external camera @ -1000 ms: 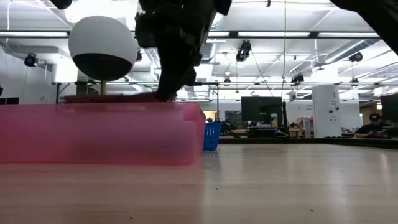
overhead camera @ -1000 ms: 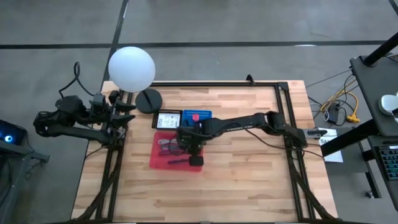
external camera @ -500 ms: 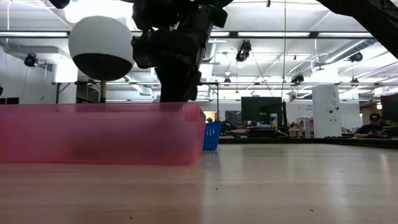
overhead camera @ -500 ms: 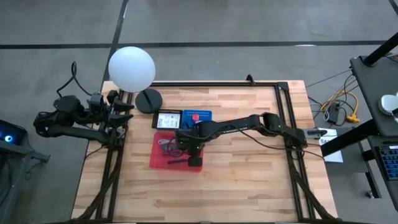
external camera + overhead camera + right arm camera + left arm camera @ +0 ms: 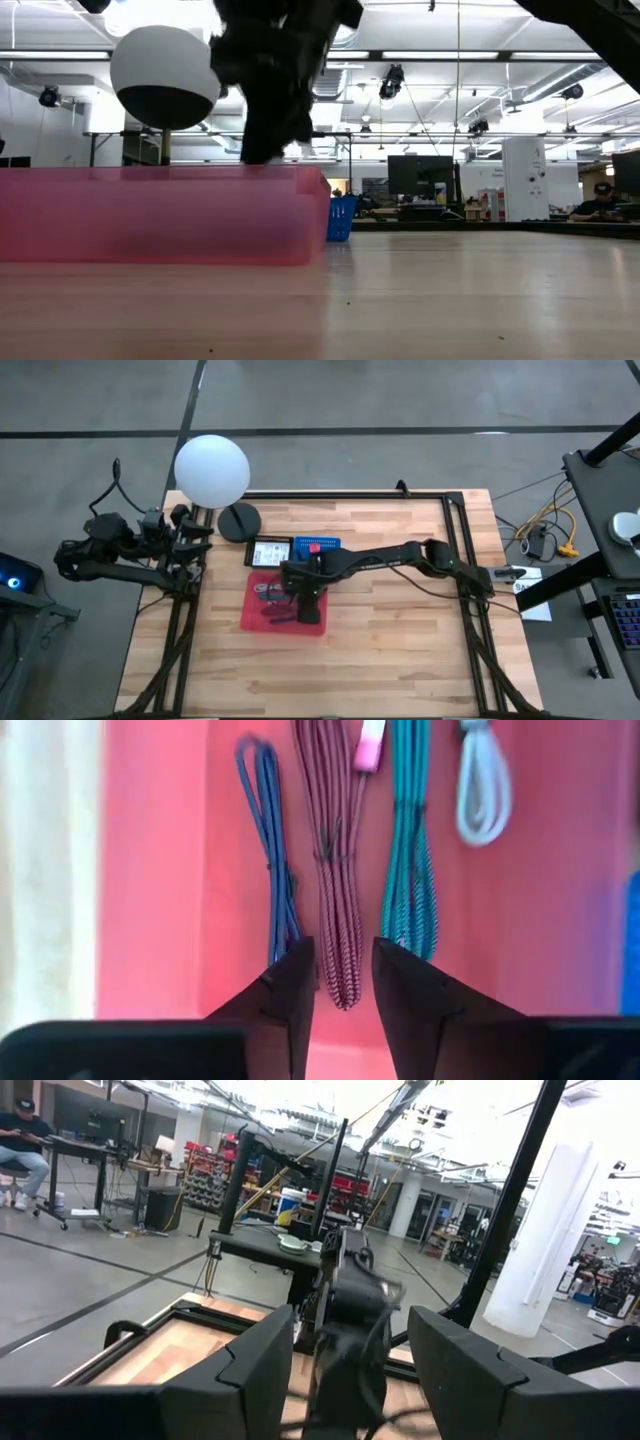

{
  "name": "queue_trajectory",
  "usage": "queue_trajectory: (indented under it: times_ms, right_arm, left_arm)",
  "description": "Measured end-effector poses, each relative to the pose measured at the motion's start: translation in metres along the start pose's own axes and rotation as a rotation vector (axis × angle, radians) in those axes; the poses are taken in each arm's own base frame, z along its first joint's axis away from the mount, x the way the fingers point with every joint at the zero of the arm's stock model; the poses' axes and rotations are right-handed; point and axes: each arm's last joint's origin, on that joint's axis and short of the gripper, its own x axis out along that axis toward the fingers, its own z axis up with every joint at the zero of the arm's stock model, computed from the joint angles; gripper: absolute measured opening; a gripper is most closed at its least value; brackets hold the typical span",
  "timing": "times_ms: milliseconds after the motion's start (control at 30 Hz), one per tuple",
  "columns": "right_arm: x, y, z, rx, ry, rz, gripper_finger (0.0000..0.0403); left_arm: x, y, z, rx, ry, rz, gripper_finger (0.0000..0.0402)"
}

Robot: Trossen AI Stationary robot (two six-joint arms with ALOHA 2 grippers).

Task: Pick and place items into bin
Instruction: Return to Home Position

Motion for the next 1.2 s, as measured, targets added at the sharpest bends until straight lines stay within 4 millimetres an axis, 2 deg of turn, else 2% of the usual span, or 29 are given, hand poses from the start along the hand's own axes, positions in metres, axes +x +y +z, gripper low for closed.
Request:
queue_trajectory:
  times_ms: [400, 533, 633, 800, 933, 1067, 1200]
  right_arm:
    - [-0.102, 0.015, 0.019, -0.099, -0.389, -0.004, 0.0046]
    - [-0.133, 0.017, 0.011, -0.089, -0.449, -0.030, 0.0035]
    - [-0.154, 0.017, -0.003, -0.072, -0.476, -0.064, 0.0032]
    - [-0.195, 0.016, -0.047, -0.035, -0.568, -0.130, 0.0031]
    - [-0.217, 0.009, -0.099, 0.034, -0.672, -0.131, 0.0031]
    - [-0.223, 0.001, -0.153, 0.103, -0.765, -0.082, 0.0031]
    - [-0.218, -0.007, -0.202, 0.112, -0.786, -0.063, 0.0031]
  left_arm:
    - [-0.004, 0.000, 0.001, -0.002, -0.015, -0.004, 0.0183]
    - [-0.005, 0.001, 0.002, -0.002, -0.021, -0.006, 0.0183]
    - [-0.006, 0.001, 0.002, 0.002, -0.021, -0.005, 0.0183]
    - [-0.007, 0.001, 0.002, 0.004, -0.025, -0.006, 0.0183]
    - [-0.008, 0.001, 0.002, 0.004, -0.031, -0.007, 0.0183]
    - [-0.008, 0.001, 0.003, 0.003, -0.036, -0.009, 0.0183]
    - [-0.012, 0.001, 0.004, 0.001, -0.051, -0.012, 0.0183]
